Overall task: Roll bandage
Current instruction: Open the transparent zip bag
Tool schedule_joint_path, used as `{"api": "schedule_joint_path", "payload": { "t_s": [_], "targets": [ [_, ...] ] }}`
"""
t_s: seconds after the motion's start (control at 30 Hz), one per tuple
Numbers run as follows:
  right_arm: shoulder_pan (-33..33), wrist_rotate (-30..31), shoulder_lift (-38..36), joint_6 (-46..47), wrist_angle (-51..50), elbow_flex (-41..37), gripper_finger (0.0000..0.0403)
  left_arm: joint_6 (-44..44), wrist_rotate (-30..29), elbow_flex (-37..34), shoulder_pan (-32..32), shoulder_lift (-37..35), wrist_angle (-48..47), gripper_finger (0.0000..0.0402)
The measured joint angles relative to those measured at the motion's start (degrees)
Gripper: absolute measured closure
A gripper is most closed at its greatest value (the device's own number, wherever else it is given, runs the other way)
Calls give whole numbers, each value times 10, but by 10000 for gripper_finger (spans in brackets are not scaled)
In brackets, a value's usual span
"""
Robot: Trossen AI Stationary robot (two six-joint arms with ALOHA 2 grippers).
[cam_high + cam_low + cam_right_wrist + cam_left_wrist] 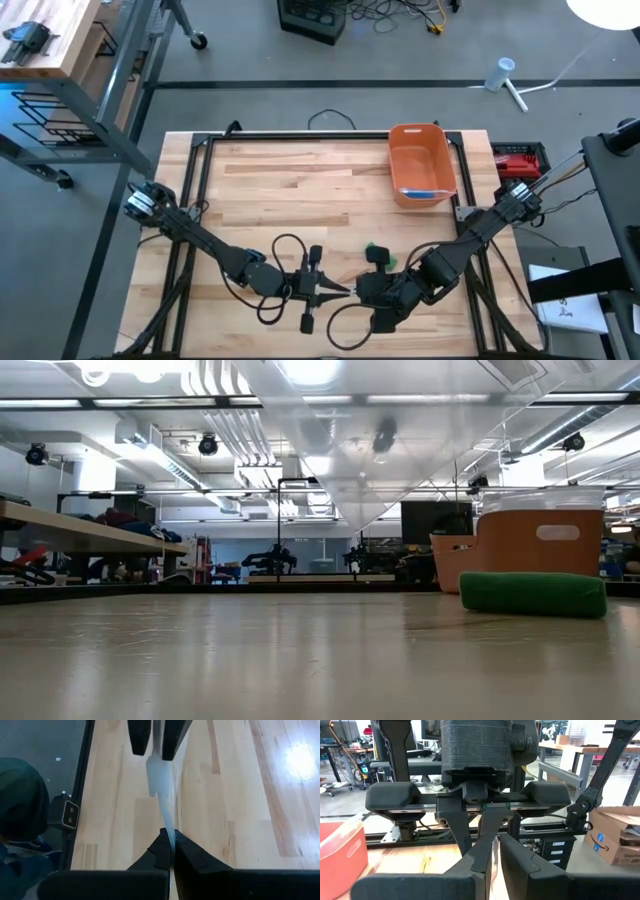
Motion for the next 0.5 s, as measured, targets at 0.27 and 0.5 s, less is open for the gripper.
{"api": "schedule_joint_path", "payload": {
  "t_s": [0.27, 0.5],
  "targets": [
    [0, -1, 0, 0, -2, 0, 403, -3, 0, 0, 1, 9, 4, 378],
    [0, -1, 0, 0, -1, 0, 403, -3, 0, 0, 4, 21, 15, 373]
  ]
}}
